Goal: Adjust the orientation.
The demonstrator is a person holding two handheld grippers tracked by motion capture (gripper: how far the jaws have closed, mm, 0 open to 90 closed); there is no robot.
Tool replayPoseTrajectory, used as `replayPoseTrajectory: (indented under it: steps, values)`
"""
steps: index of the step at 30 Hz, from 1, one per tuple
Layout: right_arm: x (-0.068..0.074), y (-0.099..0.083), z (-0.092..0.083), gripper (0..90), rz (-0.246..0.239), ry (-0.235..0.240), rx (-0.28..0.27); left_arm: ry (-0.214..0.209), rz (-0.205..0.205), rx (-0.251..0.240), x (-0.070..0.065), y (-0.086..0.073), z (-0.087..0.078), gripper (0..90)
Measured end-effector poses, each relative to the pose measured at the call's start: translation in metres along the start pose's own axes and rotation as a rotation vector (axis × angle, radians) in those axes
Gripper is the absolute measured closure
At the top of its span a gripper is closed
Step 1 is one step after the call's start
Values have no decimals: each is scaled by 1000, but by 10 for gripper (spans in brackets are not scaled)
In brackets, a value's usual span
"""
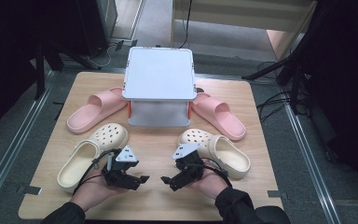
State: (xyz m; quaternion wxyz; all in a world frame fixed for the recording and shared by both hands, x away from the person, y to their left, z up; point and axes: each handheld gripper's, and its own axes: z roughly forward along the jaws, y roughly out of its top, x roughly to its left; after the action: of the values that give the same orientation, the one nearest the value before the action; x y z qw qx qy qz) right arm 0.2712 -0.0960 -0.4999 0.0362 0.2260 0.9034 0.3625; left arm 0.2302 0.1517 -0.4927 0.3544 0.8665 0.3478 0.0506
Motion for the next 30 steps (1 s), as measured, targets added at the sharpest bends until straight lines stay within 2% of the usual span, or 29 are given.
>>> replayPoseTrajectory:
  steps: [1,2,3,4,5,6,7,9,10,11,12,13,16,19,23,25,28,29,30]
  values:
    - [-1,1,-1,23,9,19,-4,-3,-2,-8,0,0,-2,406]
    - [-1,1,-1,23,9,19,-4,-3,-2,-8,0,0,-2,407]
    - [-1,2,-2,23,13,17,-15,9,11,-19,1,-1,-6,407]
    - [-1,4,-4,25,18,22,-36,40,13,-11,1,-1,-8,402]
    - [-1,5,-6,29,17,31,-55,60,-4,5,3,0,-11,386]
    - [0,6,-8,38,19,35,-65,59,-11,8,5,1,-13,390]
    - [0,6,-11,83,14,36,-78,70,-6,-11,9,1,-17,421]
    - [-1,6,-14,141,16,33,-92,74,-17,-10,11,2,-21,438]
    - [-1,6,-14,141,16,33,-92,74,-17,-10,11,2,-21,469]
    - [-3,7,-16,207,28,34,-95,67,-25,5,12,2,-22,493]
    - [-3,7,-16,207,28,34,-95,67,-35,28,13,3,-24,493]
    - [-5,7,-18,251,30,44,-98,67,-37,30,14,3,-25,501]
    - [-9,6,-21,304,32,33,-101,46,-40,19,15,1,-30,488]
    - [-12,6,-22,366,29,25,-80,29,-42,10,16,1,-33,465]
    - [-12,7,-24,409,42,37,-75,17,-37,-5,17,0,-38,476]
    - [-11,8,-25,422,32,43,-77,6,-80,1,19,-1,-43,481]
    - [-12,10,-25,431,23,45,-78,-12,-97,3,21,-2,-46,479]
    - [-12,11,-26,433,33,45,-72,-4,-100,24,22,-5,-48,488]
    - [-12,11,-26,433,33,45,-72,-4,-100,24,22,-5,-48,498]
